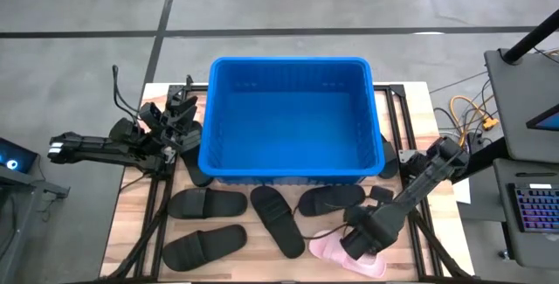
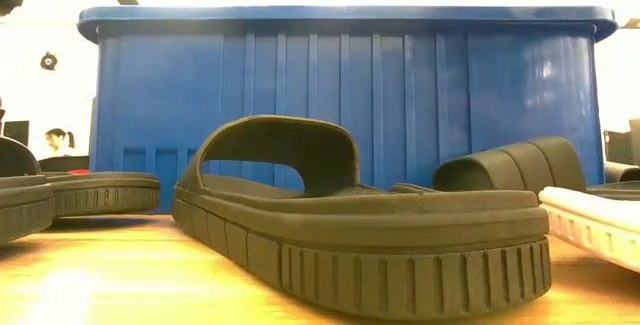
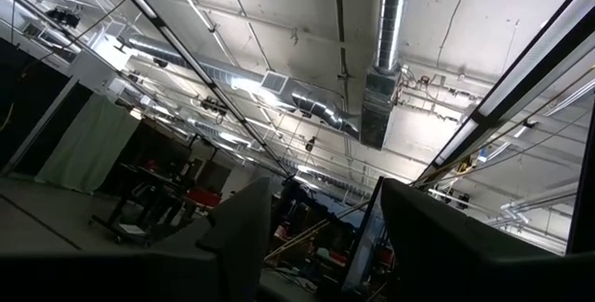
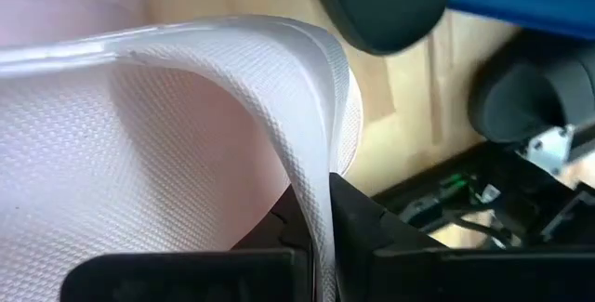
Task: Pick and place slides into bin
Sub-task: Put the pink slide into the blue bin
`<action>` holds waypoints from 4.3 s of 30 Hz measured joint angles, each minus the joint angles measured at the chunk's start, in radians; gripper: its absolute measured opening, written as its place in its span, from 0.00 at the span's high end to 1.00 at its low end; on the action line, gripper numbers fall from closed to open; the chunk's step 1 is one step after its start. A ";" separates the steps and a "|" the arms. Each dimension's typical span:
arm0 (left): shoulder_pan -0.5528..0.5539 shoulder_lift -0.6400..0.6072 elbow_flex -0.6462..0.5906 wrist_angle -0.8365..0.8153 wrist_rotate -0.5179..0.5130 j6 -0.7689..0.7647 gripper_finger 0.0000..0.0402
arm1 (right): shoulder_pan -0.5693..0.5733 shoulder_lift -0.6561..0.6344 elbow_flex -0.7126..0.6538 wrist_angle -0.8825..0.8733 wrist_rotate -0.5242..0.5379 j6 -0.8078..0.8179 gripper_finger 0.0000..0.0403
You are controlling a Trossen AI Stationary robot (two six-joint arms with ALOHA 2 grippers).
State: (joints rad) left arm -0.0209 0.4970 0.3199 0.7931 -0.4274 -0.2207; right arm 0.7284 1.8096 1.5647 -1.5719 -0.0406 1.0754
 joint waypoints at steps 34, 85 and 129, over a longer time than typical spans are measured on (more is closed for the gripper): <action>0.000 -0.002 -0.001 -0.002 0.000 -0.003 0.52 | -0.220 -0.118 0.527 0.206 0.462 -0.362 0.97; 0.000 0.010 -0.002 0.008 -0.240 -0.008 0.52 | -1.037 -0.136 0.223 0.433 0.562 -1.556 0.97; 0.000 -0.002 -0.002 0.008 -0.315 0.131 0.52 | -1.239 -0.139 -0.604 1.141 0.760 -1.683 0.97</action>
State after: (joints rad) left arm -0.0212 0.4946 0.3180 0.8008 -0.7422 -0.0895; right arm -0.5110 1.6703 0.9608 -0.4312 0.7194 -0.6080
